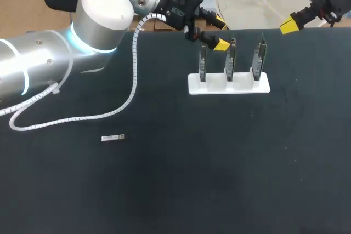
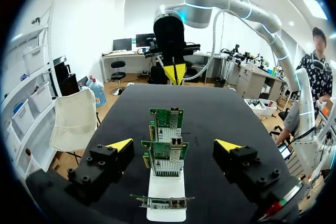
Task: Pick up the optical module with the left hand, and insert it into the network port with the right hand.
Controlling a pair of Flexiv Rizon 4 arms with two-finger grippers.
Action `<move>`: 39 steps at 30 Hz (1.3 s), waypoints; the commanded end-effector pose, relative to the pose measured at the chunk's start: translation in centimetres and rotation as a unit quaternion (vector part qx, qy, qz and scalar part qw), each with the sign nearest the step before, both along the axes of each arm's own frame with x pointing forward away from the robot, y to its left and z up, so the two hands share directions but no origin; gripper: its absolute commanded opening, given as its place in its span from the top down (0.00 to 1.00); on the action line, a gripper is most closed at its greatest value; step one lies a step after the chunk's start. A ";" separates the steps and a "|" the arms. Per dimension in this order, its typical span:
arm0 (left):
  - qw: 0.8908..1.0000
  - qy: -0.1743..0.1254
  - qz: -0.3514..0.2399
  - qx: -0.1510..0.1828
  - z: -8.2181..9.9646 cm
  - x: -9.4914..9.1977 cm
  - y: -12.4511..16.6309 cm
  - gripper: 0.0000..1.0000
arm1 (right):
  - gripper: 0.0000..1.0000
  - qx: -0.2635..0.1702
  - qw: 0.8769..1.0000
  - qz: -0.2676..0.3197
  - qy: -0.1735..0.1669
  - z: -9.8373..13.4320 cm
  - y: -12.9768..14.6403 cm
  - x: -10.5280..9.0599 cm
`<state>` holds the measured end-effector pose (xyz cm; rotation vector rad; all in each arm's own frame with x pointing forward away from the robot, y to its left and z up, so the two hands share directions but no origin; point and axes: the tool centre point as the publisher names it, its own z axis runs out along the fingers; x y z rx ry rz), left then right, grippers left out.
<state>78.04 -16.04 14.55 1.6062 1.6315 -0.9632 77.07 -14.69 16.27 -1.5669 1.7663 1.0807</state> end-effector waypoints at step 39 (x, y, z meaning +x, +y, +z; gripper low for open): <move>1.000 -0.022 -0.011 -0.010 1.0 0.5 -0.3 0.00 | 0.00 -0.002 1.000 -0.013 0.000 0.0 0.1 -0.4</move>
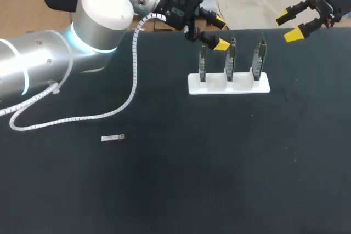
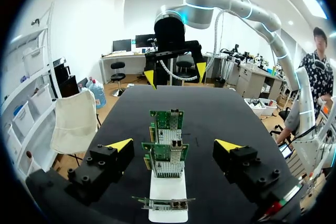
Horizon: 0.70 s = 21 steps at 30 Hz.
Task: Pick up the optical module with the left hand, and insert it into the network port with the right hand.
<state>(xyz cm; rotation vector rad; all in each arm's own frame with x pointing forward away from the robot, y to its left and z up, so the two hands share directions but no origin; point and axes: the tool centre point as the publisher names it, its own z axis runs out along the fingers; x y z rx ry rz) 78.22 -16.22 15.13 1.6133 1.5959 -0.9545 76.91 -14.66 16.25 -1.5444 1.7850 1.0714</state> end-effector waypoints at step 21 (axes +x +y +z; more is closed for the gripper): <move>0.990 -0.134 0.038 0.010 10.4 -1.1 7.6 0.00 | 0.00 -0.001 1.000 -0.002 -0.002 0.0 0.0 -0.2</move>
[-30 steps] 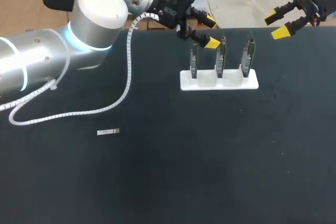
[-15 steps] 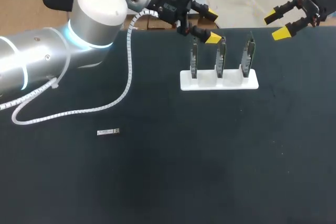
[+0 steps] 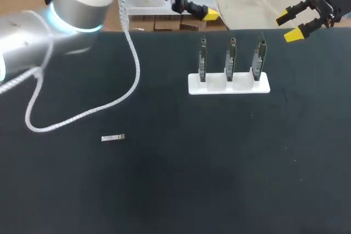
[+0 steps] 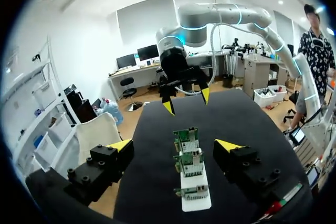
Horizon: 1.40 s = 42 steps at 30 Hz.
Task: Pick up the optical module with the left hand, and insert it into the network port with the right hand.
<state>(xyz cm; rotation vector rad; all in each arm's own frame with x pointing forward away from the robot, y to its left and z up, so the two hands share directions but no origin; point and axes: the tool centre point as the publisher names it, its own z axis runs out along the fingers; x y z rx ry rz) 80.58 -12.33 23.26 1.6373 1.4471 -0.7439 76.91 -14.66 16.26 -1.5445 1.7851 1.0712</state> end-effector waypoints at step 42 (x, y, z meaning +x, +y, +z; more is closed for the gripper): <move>0.974 -0.024 0.104 0.198 2.8 -13.1 15.2 0.00 | 0.00 -0.001 1.000 -0.002 -0.002 0.0 0.0 -0.2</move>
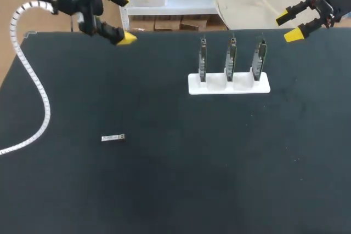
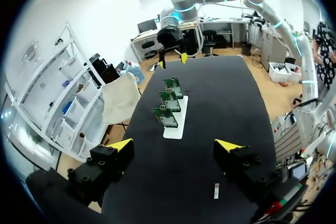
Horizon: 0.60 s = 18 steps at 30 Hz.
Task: Pick up the optical module with the left hand, and insert it into the network port with the right hand.
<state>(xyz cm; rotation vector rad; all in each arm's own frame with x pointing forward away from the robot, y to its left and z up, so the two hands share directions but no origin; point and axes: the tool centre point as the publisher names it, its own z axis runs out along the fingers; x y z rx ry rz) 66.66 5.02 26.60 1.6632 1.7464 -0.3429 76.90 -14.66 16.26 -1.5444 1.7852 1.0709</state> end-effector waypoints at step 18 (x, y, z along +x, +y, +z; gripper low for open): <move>0.971 0.086 0.106 0.196 -10.0 -7.8 6.3 0.00 | 0.00 0.000 1.000 -0.002 -0.002 0.0 0.0 -0.2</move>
